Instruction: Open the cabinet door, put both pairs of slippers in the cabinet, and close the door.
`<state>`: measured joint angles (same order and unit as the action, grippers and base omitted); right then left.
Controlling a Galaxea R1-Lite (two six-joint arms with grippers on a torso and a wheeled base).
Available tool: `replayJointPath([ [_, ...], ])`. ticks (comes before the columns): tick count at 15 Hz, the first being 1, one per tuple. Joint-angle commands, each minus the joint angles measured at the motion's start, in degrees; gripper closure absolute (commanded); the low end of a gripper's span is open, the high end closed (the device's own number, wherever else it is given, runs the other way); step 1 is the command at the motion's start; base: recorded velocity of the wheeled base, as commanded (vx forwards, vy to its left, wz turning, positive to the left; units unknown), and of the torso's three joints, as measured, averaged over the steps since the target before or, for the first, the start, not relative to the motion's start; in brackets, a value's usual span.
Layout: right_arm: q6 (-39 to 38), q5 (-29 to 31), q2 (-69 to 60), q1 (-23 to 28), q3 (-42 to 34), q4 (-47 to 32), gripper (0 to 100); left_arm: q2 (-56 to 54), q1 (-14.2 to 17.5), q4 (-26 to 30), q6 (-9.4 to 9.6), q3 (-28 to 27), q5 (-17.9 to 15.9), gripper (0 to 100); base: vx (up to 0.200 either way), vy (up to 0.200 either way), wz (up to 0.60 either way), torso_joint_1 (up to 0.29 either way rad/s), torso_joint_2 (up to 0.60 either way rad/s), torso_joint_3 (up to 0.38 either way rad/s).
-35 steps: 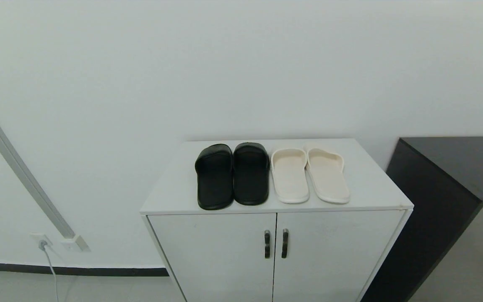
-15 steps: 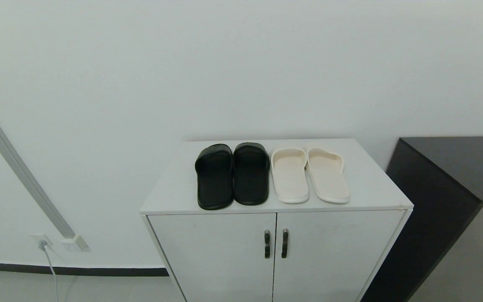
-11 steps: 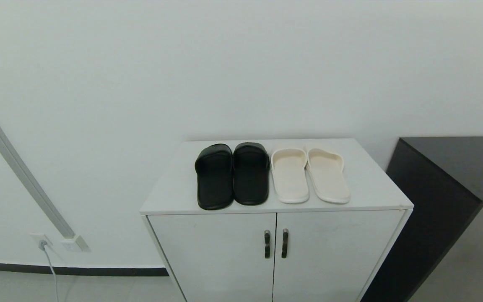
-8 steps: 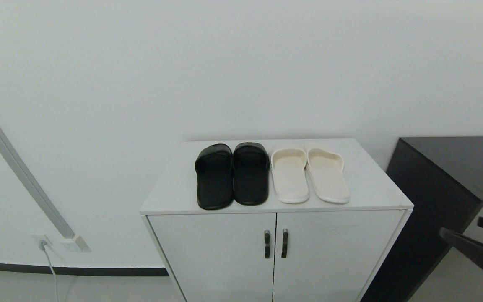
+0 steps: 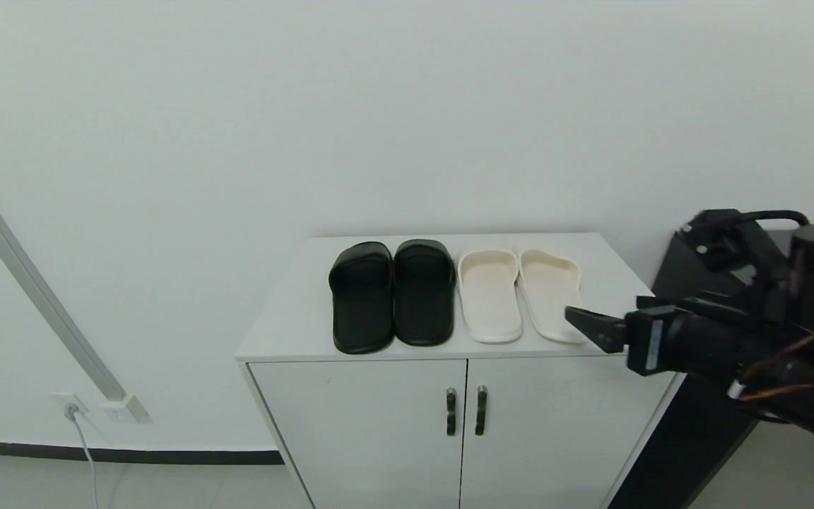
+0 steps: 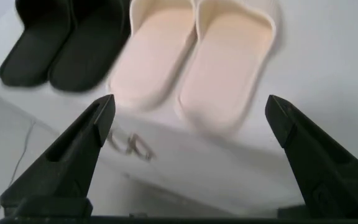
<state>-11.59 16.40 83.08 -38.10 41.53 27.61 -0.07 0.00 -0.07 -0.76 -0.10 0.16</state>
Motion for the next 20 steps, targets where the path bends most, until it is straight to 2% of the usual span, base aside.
replayJointPath([
  [1, 0.2, 4.2, 10.5, -3.6, 9.1, -0.2, 0, 0.1, 0.0, 0.0, -0.04, 0.0, 0.0, 100, 0.0, 0.0, 0.0, 0.0, 0.0, 0.0],
  [4, 0.2, 11.3, 20.5, -4.8, 18.8, -0.1, 0, 0.1, 0.0, 0.0, -0.04, 0.0, 0.0, 100, 0.0, 0.0, 0.0, 0.0, 0.0, 0.0],
  [8, 0.2, 17.7, 27.6, -4.1, 25.8, 0.0, 0, 0.1, 0.0, 0.0, -0.04, 0.0, 0.0, 100, 0.0, 0.0, 0.0, 0.0, 0.0, 0.0],
  [11, 0.3, 19.4, 30.6, -3.6, 29.0, 0.1, 0, 0.1, 0.0, 0.0, -0.12, 0.0, -0.1, 100, 0.0, 0.0, 0.0, 0.0, 0.0, 0.0],
  [20, 0.7, 18.9, 37.9, 0.6, 37.9, -0.4, 0, 0.1, 0.0, 0.0, -0.21, 0.0, 0.0, 100, 0.0, 0.0, 0.0, 0.0, 0.0, 0.0],
])
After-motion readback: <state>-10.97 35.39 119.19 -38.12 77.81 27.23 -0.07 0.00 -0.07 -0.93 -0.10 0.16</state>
